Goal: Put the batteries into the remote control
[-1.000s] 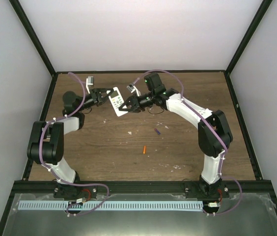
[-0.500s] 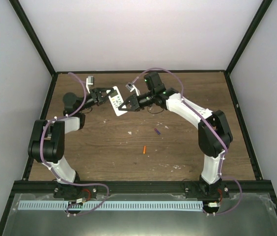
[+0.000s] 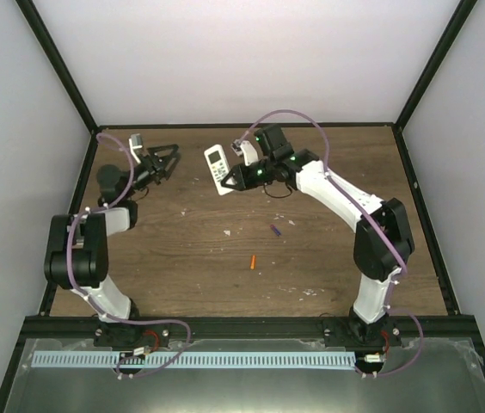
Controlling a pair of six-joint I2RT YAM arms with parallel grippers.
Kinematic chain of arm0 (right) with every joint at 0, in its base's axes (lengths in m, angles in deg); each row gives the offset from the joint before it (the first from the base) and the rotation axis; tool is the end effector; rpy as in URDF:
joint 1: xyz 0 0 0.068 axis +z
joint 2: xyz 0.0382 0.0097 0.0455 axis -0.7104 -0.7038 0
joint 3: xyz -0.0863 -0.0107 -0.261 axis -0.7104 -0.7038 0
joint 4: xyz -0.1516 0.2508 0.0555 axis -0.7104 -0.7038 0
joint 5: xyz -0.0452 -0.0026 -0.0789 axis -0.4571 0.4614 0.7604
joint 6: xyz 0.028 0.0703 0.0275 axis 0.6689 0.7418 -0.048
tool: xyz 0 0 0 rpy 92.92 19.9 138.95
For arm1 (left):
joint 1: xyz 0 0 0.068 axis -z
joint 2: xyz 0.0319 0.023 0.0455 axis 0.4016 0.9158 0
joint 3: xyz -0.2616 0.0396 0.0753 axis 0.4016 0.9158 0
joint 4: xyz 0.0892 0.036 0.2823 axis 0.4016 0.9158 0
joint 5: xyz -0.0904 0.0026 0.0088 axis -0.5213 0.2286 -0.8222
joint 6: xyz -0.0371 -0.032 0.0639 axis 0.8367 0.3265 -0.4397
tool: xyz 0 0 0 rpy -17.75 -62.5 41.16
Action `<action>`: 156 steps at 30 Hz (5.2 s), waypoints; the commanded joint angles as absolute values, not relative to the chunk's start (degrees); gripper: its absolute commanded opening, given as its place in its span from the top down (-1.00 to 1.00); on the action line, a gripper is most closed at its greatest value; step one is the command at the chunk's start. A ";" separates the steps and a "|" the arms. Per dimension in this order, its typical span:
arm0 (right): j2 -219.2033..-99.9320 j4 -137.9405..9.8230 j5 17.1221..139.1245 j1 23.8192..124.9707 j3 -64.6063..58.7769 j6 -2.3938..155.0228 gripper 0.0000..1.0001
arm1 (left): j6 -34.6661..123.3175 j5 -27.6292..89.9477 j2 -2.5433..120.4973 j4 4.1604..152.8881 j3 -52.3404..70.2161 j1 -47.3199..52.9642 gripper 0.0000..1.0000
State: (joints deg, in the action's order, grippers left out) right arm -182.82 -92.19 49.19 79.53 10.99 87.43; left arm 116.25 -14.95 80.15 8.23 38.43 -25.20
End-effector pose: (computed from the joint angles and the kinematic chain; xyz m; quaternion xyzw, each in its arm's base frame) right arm 0.3651 0.2988 0.2677 -0.2465 0.8460 0.4238 0.2097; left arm 0.3761 -0.0467 0.2203 -0.0779 0.6337 -0.6750 0.3698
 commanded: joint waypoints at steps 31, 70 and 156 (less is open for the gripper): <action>-177.56 -40.26 134.34 103.71 -18.19 22.21 0.99 | 122.33 -4.38 60.58 65.75 42.07 -20.56 -0.23; -182.56 -22.56 129.92 108.44 -24.17 5.82 0.99 | 121.65 -3.98 61.03 64.83 40.42 -17.17 -0.14; -156.02 -68.65 68.03 86.75 -24.44 34.53 -1.00 | 83.55 -27.33 73.72 68.15 30.70 -17.35 0.95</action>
